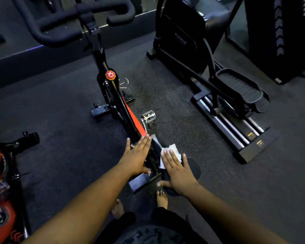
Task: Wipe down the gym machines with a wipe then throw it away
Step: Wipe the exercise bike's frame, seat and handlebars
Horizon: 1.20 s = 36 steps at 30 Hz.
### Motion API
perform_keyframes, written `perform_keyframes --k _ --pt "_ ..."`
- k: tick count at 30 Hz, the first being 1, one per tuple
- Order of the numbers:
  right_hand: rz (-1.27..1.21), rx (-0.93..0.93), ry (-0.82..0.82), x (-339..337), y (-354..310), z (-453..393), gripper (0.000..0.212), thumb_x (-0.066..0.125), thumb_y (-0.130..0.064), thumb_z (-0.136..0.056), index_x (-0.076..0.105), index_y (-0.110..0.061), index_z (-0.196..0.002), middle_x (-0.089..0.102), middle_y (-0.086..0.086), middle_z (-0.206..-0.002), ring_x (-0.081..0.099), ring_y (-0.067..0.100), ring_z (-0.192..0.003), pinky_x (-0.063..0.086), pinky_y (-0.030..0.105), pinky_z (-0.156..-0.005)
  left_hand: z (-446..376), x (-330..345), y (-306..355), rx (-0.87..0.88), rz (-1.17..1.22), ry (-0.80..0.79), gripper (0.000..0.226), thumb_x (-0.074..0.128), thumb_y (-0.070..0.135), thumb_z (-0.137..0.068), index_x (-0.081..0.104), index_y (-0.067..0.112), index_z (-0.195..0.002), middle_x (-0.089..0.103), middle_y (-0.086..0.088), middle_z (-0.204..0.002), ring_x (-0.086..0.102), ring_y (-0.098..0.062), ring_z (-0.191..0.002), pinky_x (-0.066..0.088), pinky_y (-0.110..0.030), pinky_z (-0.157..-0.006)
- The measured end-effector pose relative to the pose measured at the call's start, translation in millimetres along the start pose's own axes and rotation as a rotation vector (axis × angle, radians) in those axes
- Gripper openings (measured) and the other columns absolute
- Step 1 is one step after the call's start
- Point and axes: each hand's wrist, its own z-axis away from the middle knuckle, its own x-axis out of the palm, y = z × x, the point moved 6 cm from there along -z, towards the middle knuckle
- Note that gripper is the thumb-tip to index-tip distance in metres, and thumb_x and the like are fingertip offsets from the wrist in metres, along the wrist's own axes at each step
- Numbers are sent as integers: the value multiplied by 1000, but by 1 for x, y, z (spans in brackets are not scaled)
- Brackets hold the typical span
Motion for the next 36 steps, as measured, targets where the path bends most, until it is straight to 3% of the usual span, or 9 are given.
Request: perform_keyframes --k 3,7,9,12,15,20,27,31,36 --pt "10 69 12 -3 -8 -7 119 22 -95 -77 13 -10 -162 10 7 -169 9 28 -156 5 66 -115 -7 -4 0 65 -62 -16 138 79 58 -78 -24 14 -158 -32 0 -165 -23 -15 -154 -13 -69 -119" --pt "-48 197 0 -28 -32 -41 123 31 -91 -77 -29 -16 -154 -41 2 -156 -36 26 -146 -17 61 -117 -18 -7 -6 129 -134 -38 132 76 56 -81 -21 14 -160 -28 -1 -167 -21 -17 -155 -10 -69 -119" --pt "-57 235 8 -30 -39 -43 122 28 -92 -76 -23 -15 -156 -37 2 -158 -30 27 -148 -10 63 -118 -20 -8 -10 148 -147 -30 131 77 54 -81 -20 14 -160 -26 -1 -168 -19 -16 -156 -11 -69 -119" --pt "-87 312 46 -9 -37 -11 120 25 -94 -74 8 -15 -162 1 5 -169 8 26 -155 18 69 -117 -20 -9 -11 212 -222 -29 131 76 52 -82 -23 13 -159 -29 -1 -167 -20 -17 -155 -9 -70 -119" --pt "-150 411 37 22 -30 40 120 26 -97 -75 13 -16 -162 12 4 -169 18 26 -154 12 68 -115 -22 -11 -9 270 -287 -42 128 71 55 -86 -24 11 -158 -31 -3 -165 -22 -19 -155 -9 -70 -119" --pt "-268 679 69 31 -17 66 123 13 -100 -72 -19 -19 -159 -21 0 -167 -20 21 -154 -12 71 -114 -29 -12 -11 316 -351 -44 126 67 56 -90 -30 10 -155 -38 -5 -162 -27 -22 -153 -15 -67 -119" --pt "-257 569 83 -7 -34 -8 127 27 -96 -74 -18 -13 -158 -23 7 -166 -25 25 -151 -12 70 -115 -30 -12 -21 365 -355 -40 122 64 57 -91 -30 14 -156 -35 -1 -164 -24 -19 -154 -11 -68 -120" --pt "-212 615 117 13 -21 23 120 16 -98 -75 5 -15 -162 0 4 -169 5 25 -156 -2 75 -112 -32 -17 -22 394 -395 -63 117 61 56 -93 -28 14 -157 -34 -1 -164 -26 -18 -153 -9 -68 -120" --pt "-300 861 68 26 -7 59 129 -10 -100 -62 -20 -14 -158 -23 5 -166 -21 23 -153 -14 75 -110 -35 -19 -22 460 -424 -40 116 61 53 -94 -27 13 -157 -41 -1 -160 -31 -18 -150 -16 -64 -119"
